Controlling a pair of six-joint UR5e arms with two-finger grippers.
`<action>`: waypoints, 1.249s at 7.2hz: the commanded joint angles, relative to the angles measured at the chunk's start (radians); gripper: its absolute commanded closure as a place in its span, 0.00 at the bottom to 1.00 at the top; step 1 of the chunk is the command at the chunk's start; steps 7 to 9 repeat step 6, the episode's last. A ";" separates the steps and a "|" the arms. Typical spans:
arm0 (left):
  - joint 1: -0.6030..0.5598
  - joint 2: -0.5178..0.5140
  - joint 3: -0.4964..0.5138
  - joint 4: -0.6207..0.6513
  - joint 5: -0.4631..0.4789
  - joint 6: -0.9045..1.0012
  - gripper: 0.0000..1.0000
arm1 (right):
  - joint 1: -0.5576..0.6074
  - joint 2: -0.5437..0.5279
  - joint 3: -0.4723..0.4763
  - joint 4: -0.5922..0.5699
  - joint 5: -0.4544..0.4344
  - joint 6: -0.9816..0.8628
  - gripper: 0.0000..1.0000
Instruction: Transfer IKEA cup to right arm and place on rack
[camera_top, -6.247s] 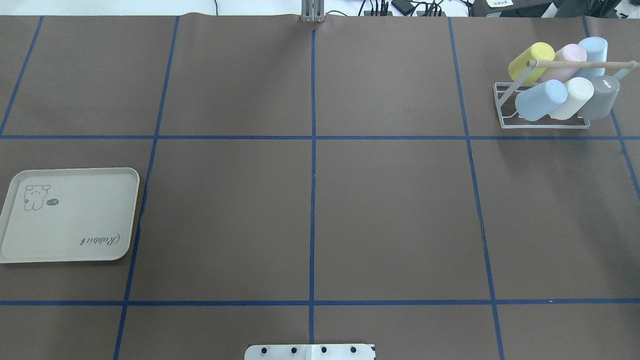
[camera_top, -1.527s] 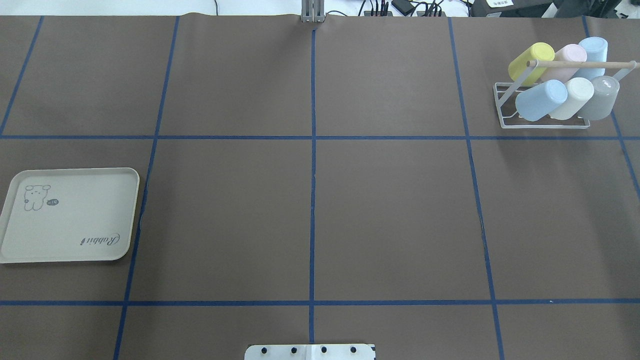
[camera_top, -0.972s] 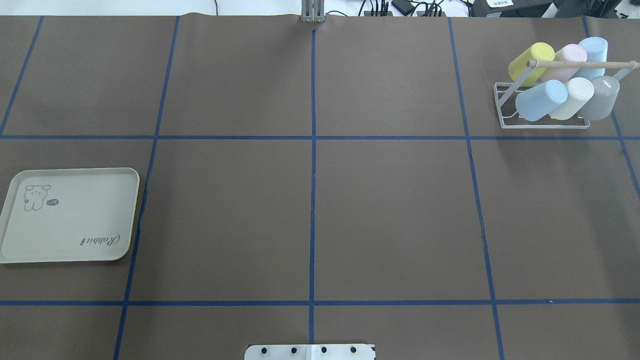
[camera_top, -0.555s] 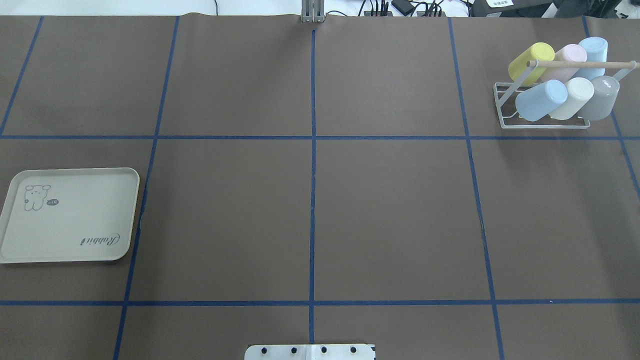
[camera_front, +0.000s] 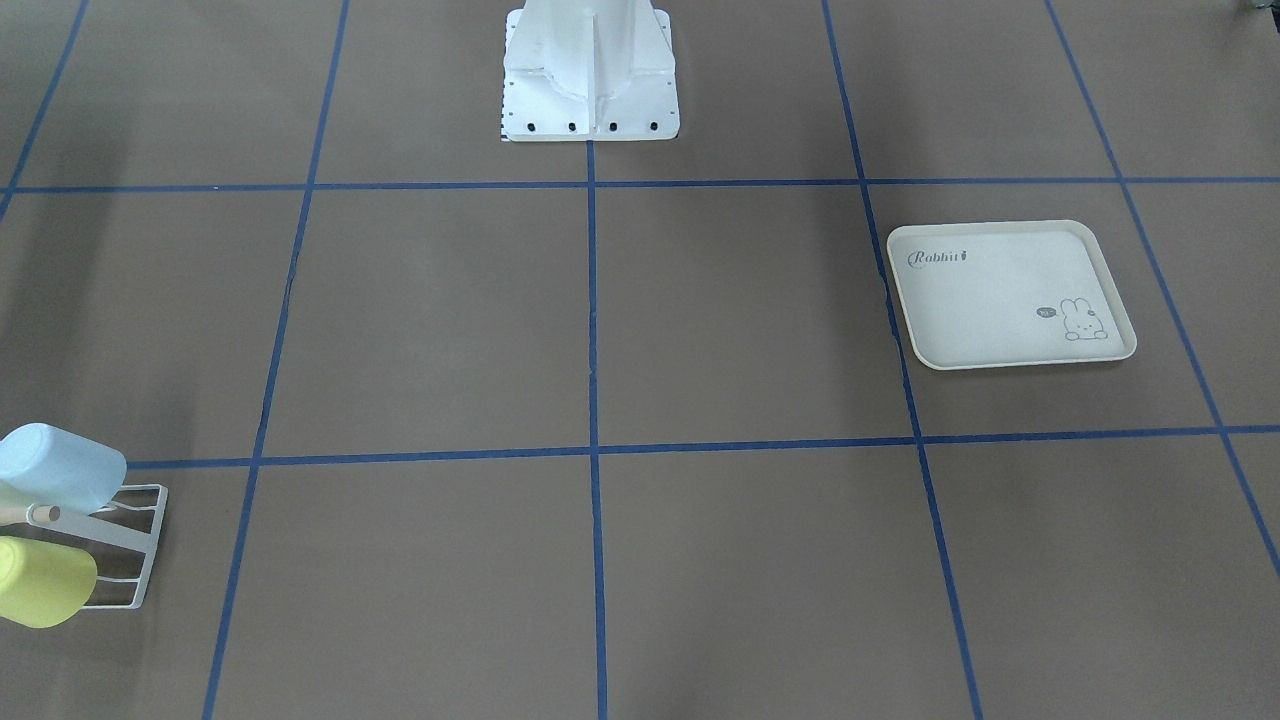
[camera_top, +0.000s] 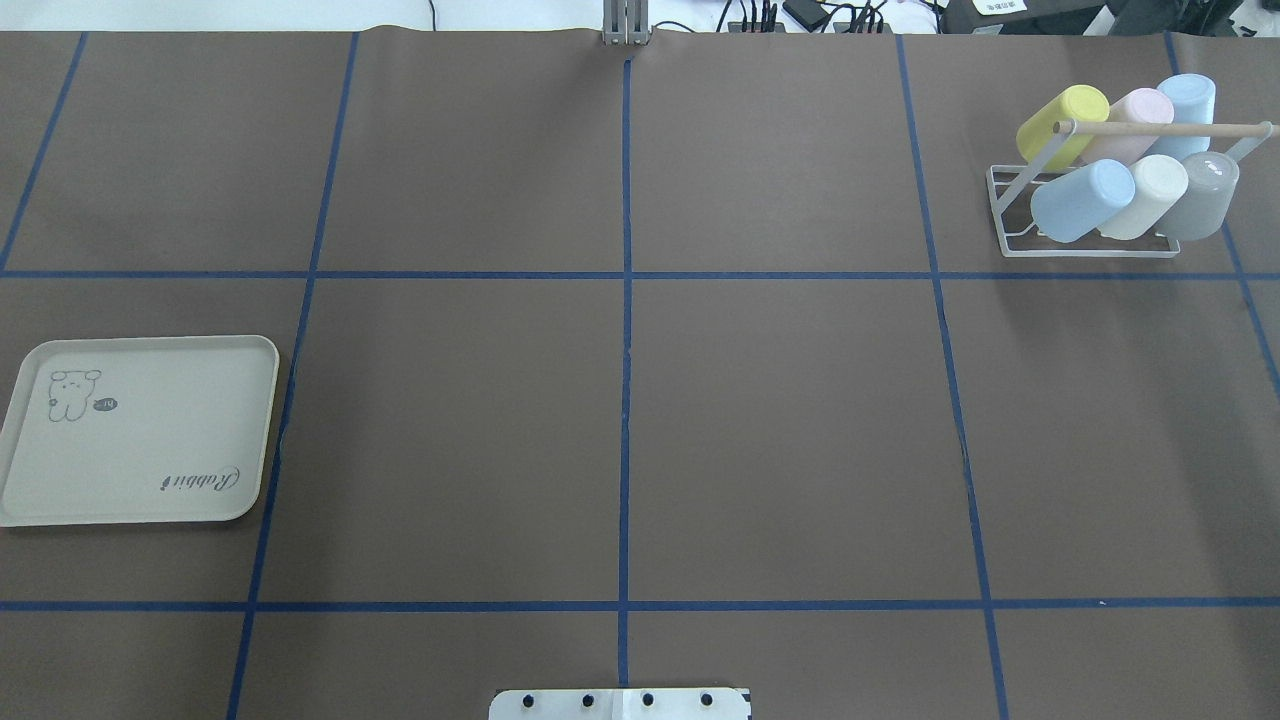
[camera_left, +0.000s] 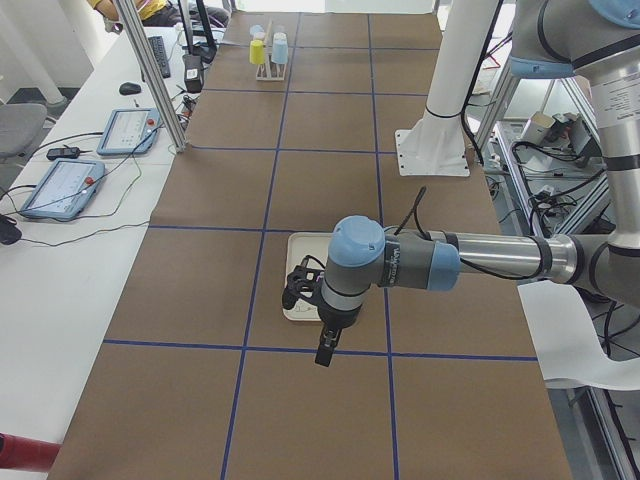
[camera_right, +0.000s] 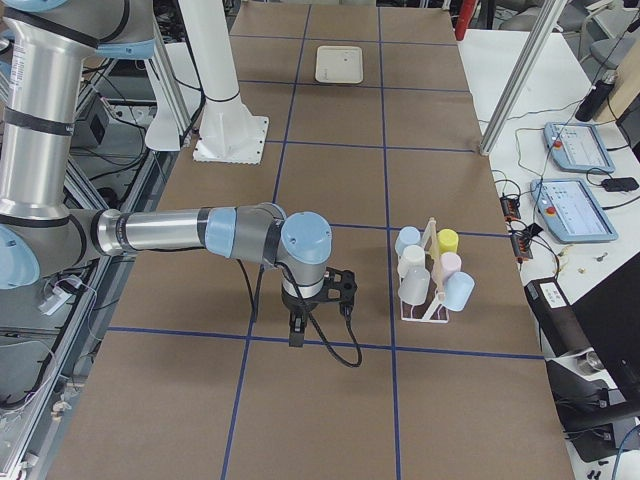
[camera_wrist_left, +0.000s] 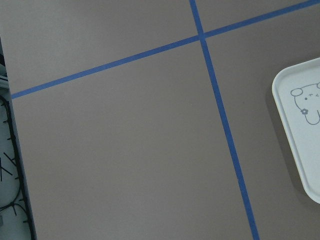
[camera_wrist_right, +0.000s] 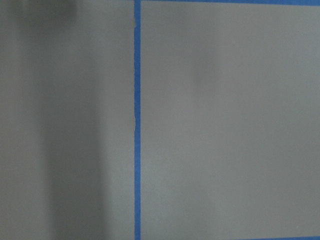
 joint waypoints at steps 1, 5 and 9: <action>0.000 -0.001 -0.028 0.000 -0.001 0.000 0.00 | 0.002 -0.001 0.006 0.000 0.000 -0.004 0.00; 0.000 -0.001 -0.070 0.000 -0.003 0.000 0.00 | 0.000 -0.007 0.013 0.000 0.004 -0.010 0.00; 0.001 -0.001 -0.072 0.001 -0.005 0.000 0.00 | 0.000 -0.011 0.013 0.000 0.004 -0.010 0.00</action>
